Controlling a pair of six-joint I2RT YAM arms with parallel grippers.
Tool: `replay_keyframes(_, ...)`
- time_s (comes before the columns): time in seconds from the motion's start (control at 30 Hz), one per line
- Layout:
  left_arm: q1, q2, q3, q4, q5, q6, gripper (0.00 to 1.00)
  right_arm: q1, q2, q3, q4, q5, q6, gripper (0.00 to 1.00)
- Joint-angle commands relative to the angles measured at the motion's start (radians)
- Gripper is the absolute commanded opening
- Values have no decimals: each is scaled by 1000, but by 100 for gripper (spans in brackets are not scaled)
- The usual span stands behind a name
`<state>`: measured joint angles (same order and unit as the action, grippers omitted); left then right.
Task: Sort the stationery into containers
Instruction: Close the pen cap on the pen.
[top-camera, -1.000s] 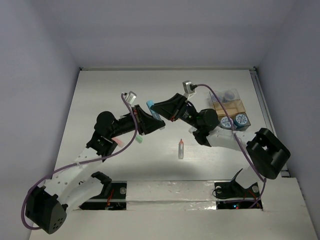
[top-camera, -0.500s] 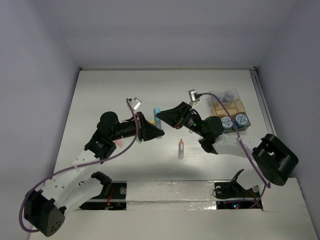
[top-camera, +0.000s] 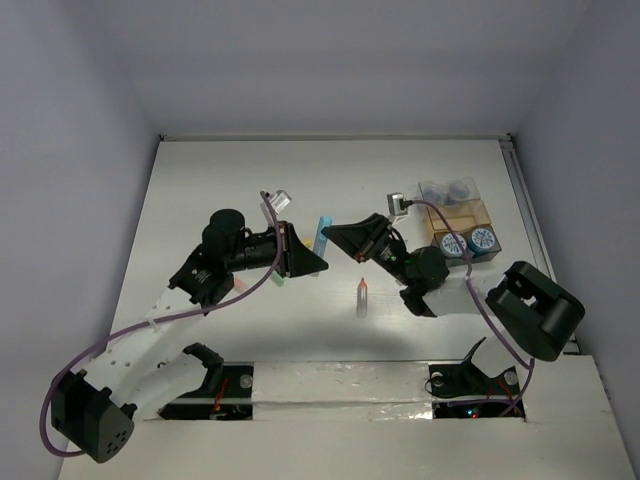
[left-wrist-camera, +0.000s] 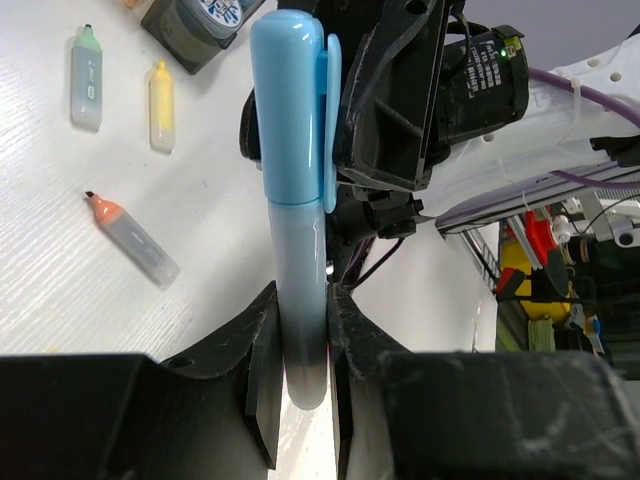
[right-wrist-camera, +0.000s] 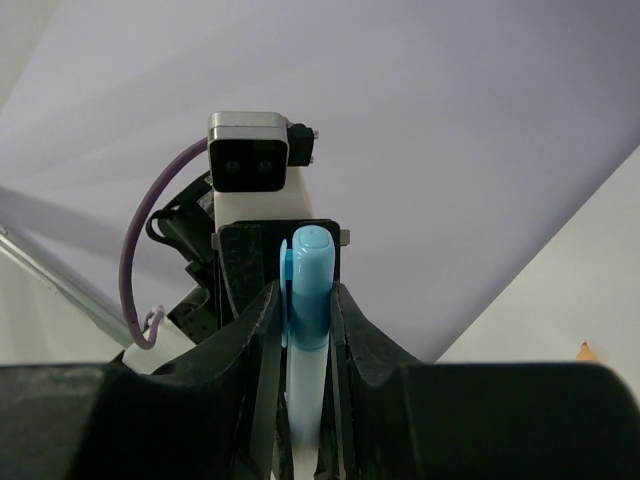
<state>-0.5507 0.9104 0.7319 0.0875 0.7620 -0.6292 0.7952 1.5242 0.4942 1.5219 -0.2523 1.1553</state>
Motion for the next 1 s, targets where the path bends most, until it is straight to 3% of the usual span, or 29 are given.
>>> replay_keyframes(0.0, 55, -25, 215, 524, -178, 13, 0, 136, 48, -80, -351, -326, -106, 0)
replay_keyframes(0.17, 77, -18, 244, 508, -187, 25, 0, 154, -15, -49, -506, -297, -173, 0)
replay_keyframes(0.57, 141, 44, 403, 419, -144, 57, 0, 275, 17, -3, -646, -212, -216, 0)
replay_keyframes(0.83, 141, 10, 334, 439, -102, 31, 0, 276, -45, -5, -625, -144, -223, 0)
replay_keyframes(0.97, 141, -42, 212, 371, -50, 37, 0, 220, -110, 23, -605, -88, -206, 0)
